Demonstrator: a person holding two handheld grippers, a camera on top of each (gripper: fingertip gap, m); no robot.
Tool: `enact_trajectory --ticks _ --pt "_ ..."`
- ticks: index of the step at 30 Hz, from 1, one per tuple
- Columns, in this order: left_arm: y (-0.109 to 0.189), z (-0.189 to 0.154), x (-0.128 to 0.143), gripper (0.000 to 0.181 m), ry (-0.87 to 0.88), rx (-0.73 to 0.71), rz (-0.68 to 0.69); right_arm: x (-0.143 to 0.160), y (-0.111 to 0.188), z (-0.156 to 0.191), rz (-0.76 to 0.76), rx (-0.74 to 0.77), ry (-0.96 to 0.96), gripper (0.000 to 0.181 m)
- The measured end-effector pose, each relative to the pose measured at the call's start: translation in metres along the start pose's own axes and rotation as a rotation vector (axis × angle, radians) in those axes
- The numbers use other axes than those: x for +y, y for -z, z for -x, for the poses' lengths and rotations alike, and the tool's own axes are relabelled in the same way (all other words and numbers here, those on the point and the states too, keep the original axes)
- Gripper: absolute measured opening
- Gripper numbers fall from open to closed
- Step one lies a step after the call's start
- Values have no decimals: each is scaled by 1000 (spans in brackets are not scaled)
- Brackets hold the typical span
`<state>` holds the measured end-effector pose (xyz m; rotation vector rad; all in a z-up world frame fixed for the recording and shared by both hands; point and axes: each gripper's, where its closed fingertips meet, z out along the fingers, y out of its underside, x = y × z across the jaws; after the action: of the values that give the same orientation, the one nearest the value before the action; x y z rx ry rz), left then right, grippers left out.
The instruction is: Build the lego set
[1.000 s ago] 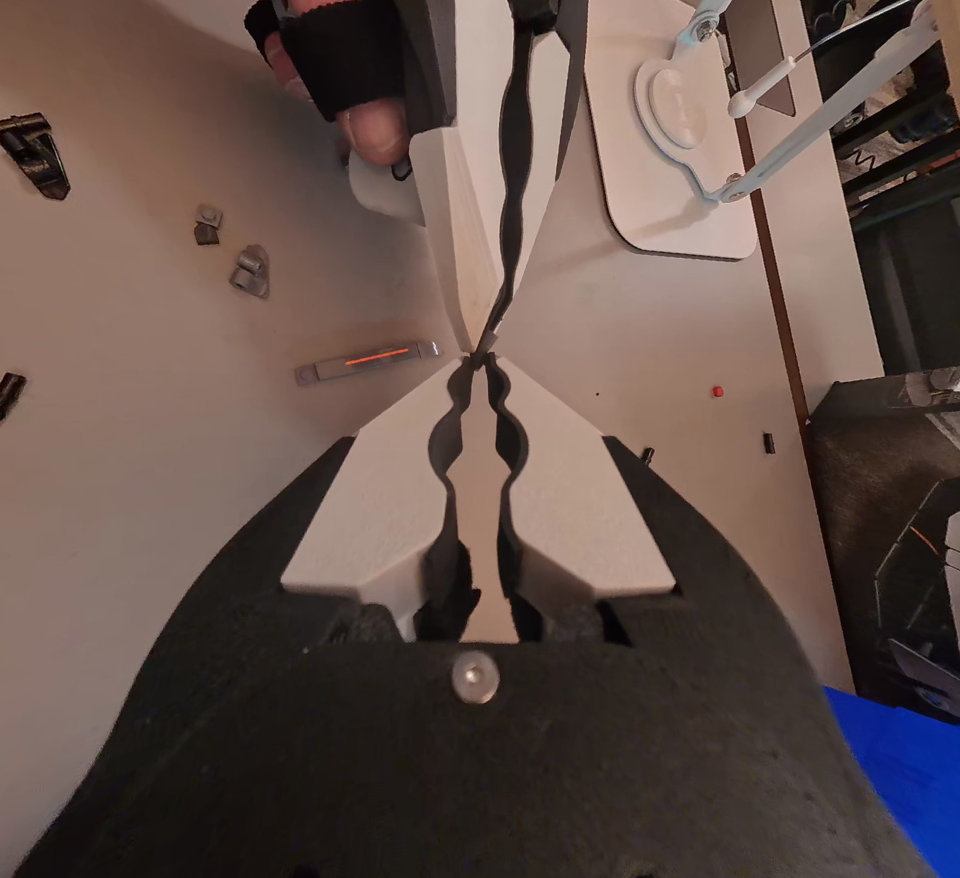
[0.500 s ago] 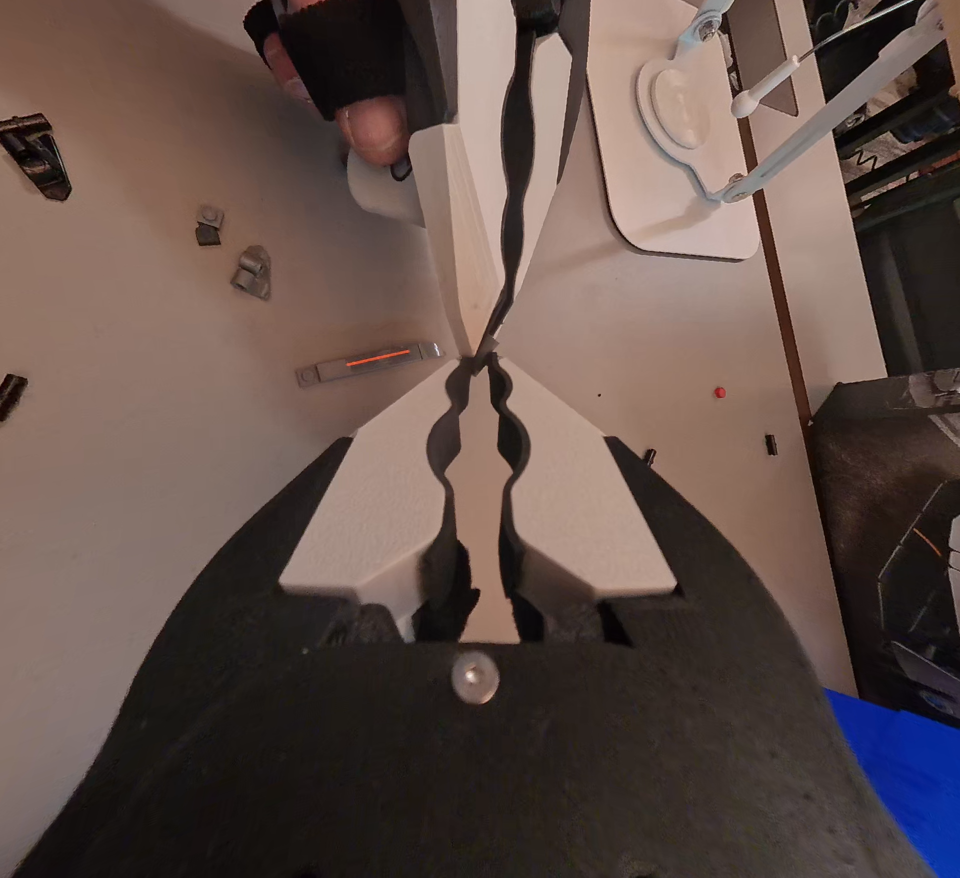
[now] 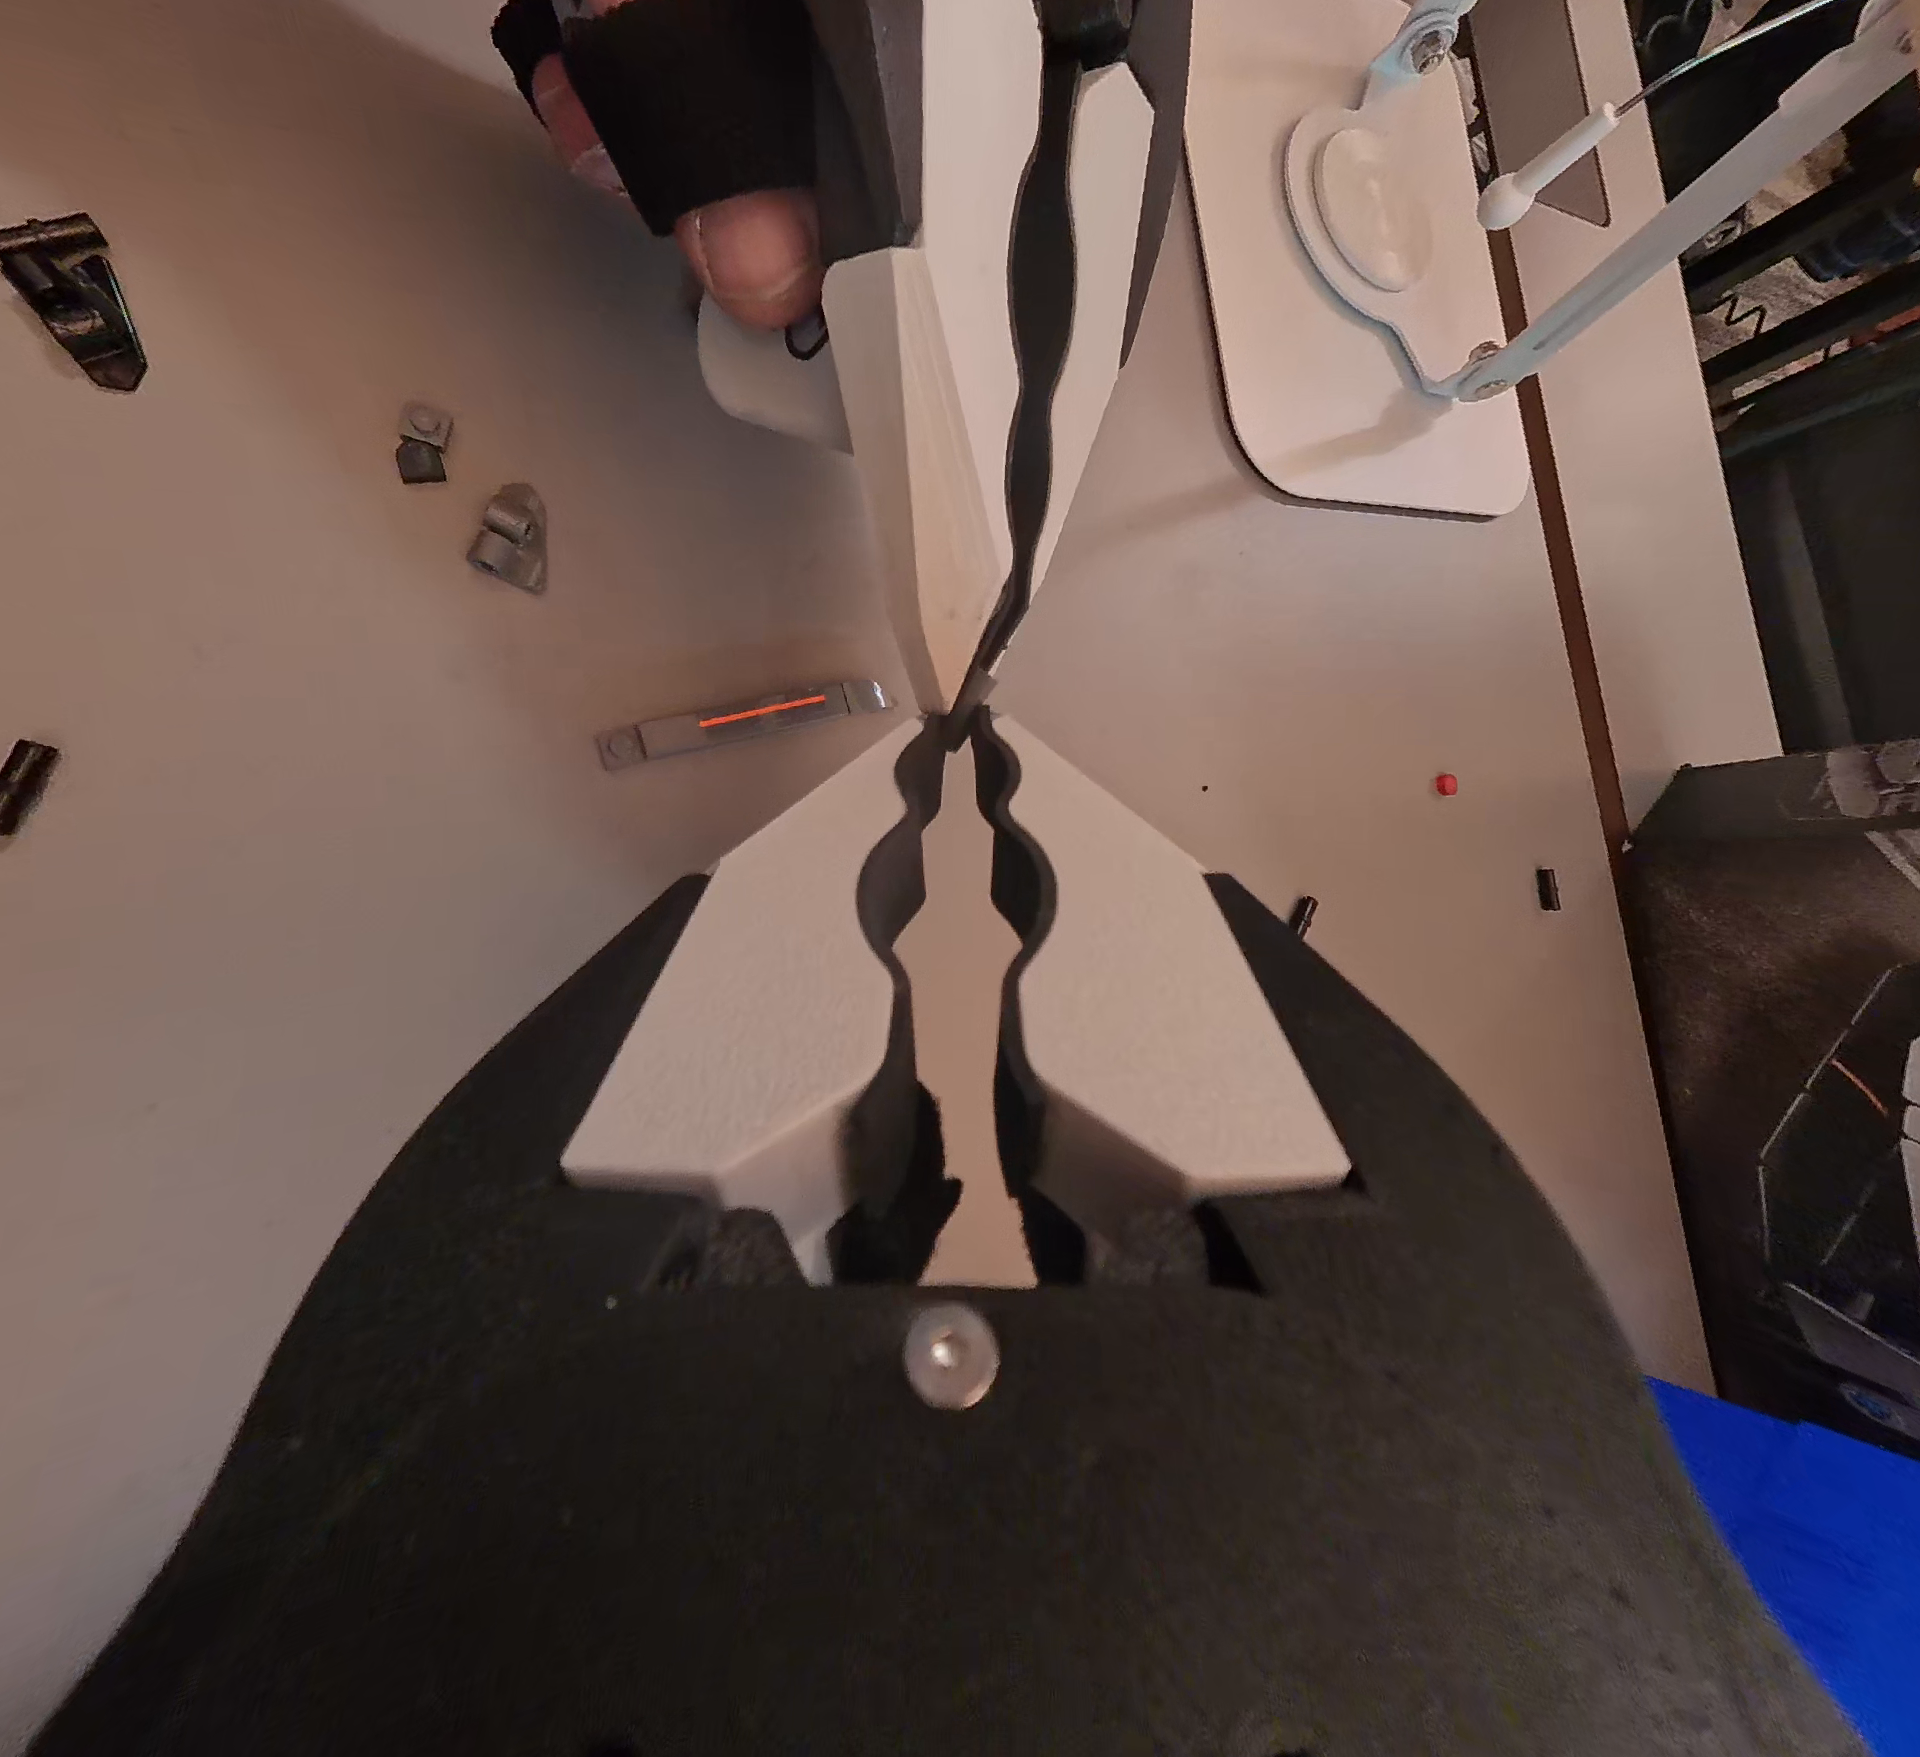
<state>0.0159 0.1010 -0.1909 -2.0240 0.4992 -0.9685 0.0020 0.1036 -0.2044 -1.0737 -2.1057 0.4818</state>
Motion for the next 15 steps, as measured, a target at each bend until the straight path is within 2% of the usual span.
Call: enact_trajectory --ticks 15 --pt "0 1 6 2 -40 -14 42 2 -1 -1 6 -1 -1 3"
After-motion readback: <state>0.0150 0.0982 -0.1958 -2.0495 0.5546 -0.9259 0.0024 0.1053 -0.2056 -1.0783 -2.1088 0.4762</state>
